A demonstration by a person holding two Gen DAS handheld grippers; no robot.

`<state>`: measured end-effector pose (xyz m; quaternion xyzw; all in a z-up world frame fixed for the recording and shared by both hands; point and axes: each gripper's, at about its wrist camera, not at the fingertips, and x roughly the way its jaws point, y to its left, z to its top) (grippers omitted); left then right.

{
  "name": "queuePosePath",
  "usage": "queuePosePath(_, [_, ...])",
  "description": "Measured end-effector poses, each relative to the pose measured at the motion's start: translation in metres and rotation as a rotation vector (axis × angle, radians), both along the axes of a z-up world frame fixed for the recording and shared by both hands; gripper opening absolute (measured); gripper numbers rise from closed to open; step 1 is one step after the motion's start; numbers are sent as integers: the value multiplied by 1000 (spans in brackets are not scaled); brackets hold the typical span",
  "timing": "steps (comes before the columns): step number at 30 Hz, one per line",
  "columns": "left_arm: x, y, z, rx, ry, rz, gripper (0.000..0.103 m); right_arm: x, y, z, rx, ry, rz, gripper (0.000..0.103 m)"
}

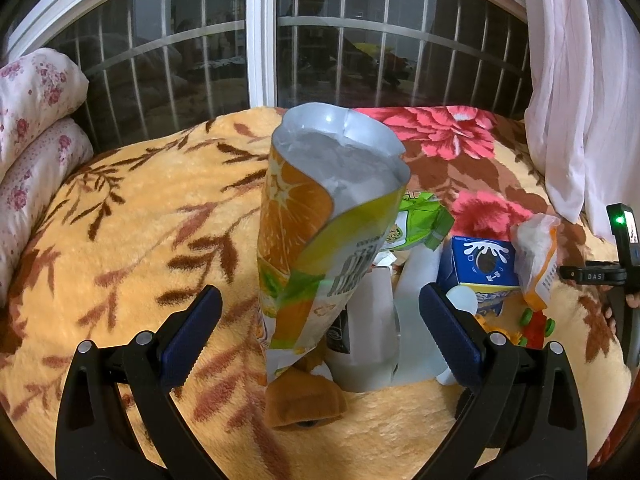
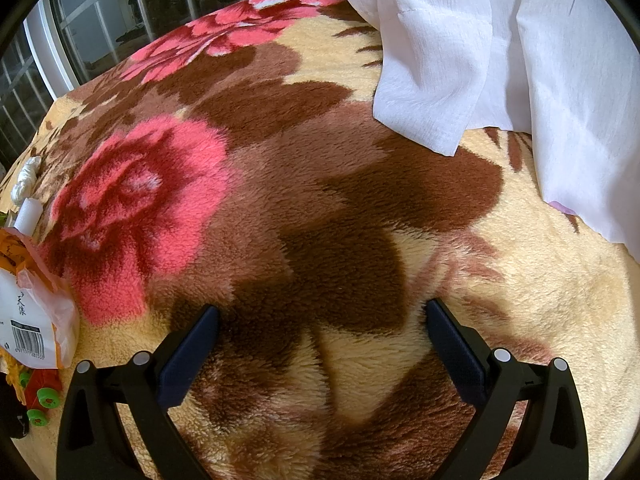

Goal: Collect trash
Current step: 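Close the left gripper on the orange juice carton and lift it, then carry the carton with the left gripper while the right gripper grasps the orange snack bag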

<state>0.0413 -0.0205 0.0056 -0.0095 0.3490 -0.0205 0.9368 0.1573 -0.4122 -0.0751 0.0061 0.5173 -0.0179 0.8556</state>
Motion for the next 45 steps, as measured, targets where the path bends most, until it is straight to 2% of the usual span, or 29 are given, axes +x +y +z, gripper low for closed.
queuePosePath(18, [4,5,0,8,-18,10,95,0,0,0,0,0,0,99])
queuePosePath(19, [4,5,1,11,-27,12,92,0,0,0,1,0,0,99])
queuePosePath(21, [6,5,0,17,-28,14,63,0,0,0,0,0,0,99])
queuePosePath(22, [10,7,-2,9,-6,11,43,0,0,0,0,0,0,99])
queuePosePath(25, [11,12,-1,-6,-16,33,36,0,0,0,0,-1,0,99])
queuePosePath(28, [7,13,2,-22,-28,37,33,0,0,0,1,0,0,99])
queuePosePath(31, [-3,8,12,21,-71,31,33,0,0,0,2,0,0,99])
queuePosePath(36, [-32,9,42,29,-146,21,32,-4,-3,8,10,-25,-2,97])
queuePosePath(38, [-45,12,52,19,-169,26,32,-9,-5,18,17,-59,-4,91])
queuePosePath(42, [-77,19,68,-9,-199,32,32,-26,-2,42,46,-138,16,91])
queuePosePath(45, [-99,22,69,-41,-196,40,32,-52,19,66,64,-215,96,92])
